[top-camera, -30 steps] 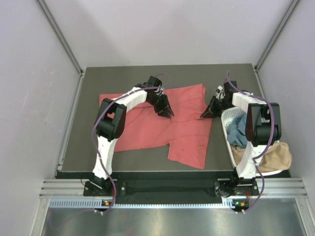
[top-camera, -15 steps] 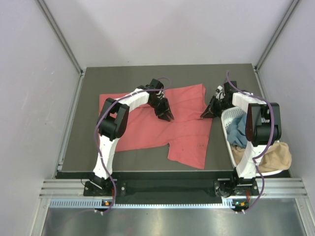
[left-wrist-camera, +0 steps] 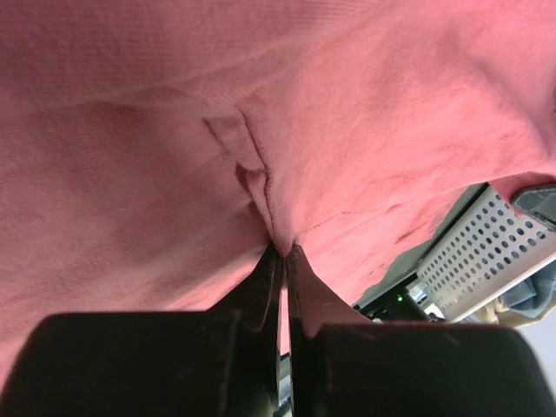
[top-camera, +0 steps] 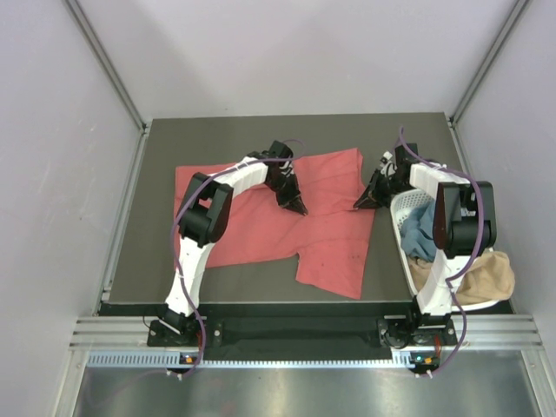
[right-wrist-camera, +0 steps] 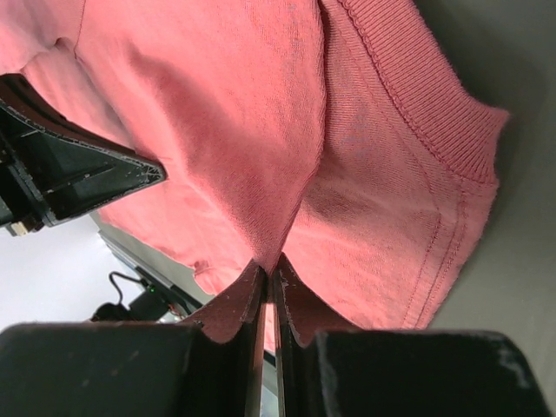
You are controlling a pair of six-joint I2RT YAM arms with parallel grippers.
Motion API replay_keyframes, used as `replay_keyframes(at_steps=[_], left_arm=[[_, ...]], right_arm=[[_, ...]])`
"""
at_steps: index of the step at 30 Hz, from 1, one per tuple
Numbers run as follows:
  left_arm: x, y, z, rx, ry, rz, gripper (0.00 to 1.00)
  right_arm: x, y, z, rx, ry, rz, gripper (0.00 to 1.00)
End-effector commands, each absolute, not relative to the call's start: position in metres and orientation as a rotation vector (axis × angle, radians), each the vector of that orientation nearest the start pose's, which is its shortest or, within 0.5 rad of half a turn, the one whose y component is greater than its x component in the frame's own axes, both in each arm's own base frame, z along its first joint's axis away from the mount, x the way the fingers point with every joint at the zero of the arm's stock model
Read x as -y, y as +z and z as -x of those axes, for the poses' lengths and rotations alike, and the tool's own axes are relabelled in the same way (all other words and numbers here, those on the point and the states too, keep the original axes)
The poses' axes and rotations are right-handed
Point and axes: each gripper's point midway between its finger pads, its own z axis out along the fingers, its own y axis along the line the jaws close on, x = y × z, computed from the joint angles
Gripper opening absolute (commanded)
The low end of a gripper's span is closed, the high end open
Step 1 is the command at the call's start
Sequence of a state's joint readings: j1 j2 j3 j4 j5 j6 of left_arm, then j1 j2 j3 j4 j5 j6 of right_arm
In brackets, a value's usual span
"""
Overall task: Fold and stack the t-shirts
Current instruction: Fold the tshirt
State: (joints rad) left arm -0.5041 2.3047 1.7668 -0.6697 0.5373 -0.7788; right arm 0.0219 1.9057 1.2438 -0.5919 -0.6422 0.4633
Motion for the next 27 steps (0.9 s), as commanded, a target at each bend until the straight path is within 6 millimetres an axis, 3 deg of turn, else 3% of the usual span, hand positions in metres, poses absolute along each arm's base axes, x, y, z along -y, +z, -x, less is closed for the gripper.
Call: replay_keyframes(at_steps=[1,10,19,26,27], left_arm=[[0.340,0.057,-0.380,-2.936,-1.005,0.197,0.00],[0.330,0.073,-0.372,-2.928,-0.997,0.188,0.00],[0.320,0.057,-0.366,-2.983,-0.959,0.220,0.01],[0.313,0.057,-0.363,-2.991,-0.905,0.186,0.11],[0.312,0.056,-0.363,-2.993,-0.899,0.183,0.17]], right_arm=[[-0.124,0.059,-0.368,-2.766,1.005,-0.424,0.06],[-0.104,0.057,-0.368,-2.832,0.818,-0.331,0.06],[-0.104,0.041,-0.354,-2.899,0.803,-0.314,0.08],[-0.102,0.039,-0.351,-2.926,0.763,-0.307,0.11],[-0.102,0.039,-0.351,-2.926,0.762,-0.300,0.11]])
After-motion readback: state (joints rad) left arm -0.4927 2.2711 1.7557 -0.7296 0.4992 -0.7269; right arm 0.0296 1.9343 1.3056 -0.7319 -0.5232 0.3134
